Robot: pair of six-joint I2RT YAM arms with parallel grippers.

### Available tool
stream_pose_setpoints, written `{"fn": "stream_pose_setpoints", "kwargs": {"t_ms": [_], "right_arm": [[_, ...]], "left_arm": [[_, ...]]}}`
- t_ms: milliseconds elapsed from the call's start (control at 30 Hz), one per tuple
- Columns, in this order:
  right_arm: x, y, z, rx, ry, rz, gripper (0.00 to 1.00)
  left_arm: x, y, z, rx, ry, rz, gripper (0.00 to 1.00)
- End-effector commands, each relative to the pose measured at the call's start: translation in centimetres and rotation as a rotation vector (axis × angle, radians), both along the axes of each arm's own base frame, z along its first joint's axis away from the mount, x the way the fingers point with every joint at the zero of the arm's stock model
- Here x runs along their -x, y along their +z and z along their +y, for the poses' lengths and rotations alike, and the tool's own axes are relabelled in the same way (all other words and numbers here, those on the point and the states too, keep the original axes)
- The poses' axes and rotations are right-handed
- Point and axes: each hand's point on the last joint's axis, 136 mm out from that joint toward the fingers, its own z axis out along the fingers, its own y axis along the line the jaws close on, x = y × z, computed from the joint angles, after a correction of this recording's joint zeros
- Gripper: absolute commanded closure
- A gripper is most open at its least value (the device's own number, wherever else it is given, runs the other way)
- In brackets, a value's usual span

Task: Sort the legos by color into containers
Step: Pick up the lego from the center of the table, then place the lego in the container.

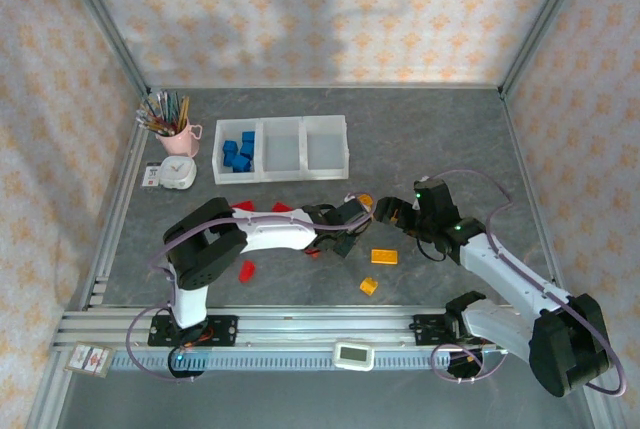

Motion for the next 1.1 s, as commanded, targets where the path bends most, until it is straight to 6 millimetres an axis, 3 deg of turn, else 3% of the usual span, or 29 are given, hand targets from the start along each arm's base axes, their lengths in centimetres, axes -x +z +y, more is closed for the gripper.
{"fn": "stream_pose_setpoints", "kwargs": {"t_ms": [0, 167, 333, 433, 600, 767, 933, 1067], "right_arm": [[-0.6, 0.6, -0.3, 0.015, -0.004, -0.031, 0.00], [-0.9, 1.9, 0.1, 0.019, 0.032, -0.063, 0.00], [-1.5, 4.3, 1.6, -0.032, 0.106, -0.118, 0.00], [-2.0, 6.0, 3.0, -0.088, 0.152, -0.162, 0.00], [-3.0, 7.8, 5.6, -0.145, 0.238, -0.204, 0.00], [-4.5, 9.1, 8.8, -0.163, 0.297, -0.246, 0.00], [-6.3, 8.6, 10.6, -0.166, 0.304, -0.240, 0.00], [-7.3, 7.9, 11.0, -0.157, 0.298, -0.232, 0.00]], "left_arm": [[0.0, 0.1, 0.6, -0.017, 0.006, 0.012, 0.65], [-0.5, 2.4, 0.5, 0.056, 0.039, -0.013, 0.68], [-1.7, 6.8, 1.0, 0.176, 0.112, -0.075, 0.70], [-3.4, 9.6, 2.8, 0.213, 0.202, -0.134, 0.70], [-7.4, 13.5, 8.1, 0.225, 0.427, -0.231, 0.70], [-12.7, 15.8, 13.6, 0.238, 0.654, -0.303, 0.70], [-18.2, 16.7, 17.7, 0.280, 0.813, -0.361, 0.70], [-22.4, 15.7, 19.5, 0.291, 0.871, -0.364, 0.71]]}}
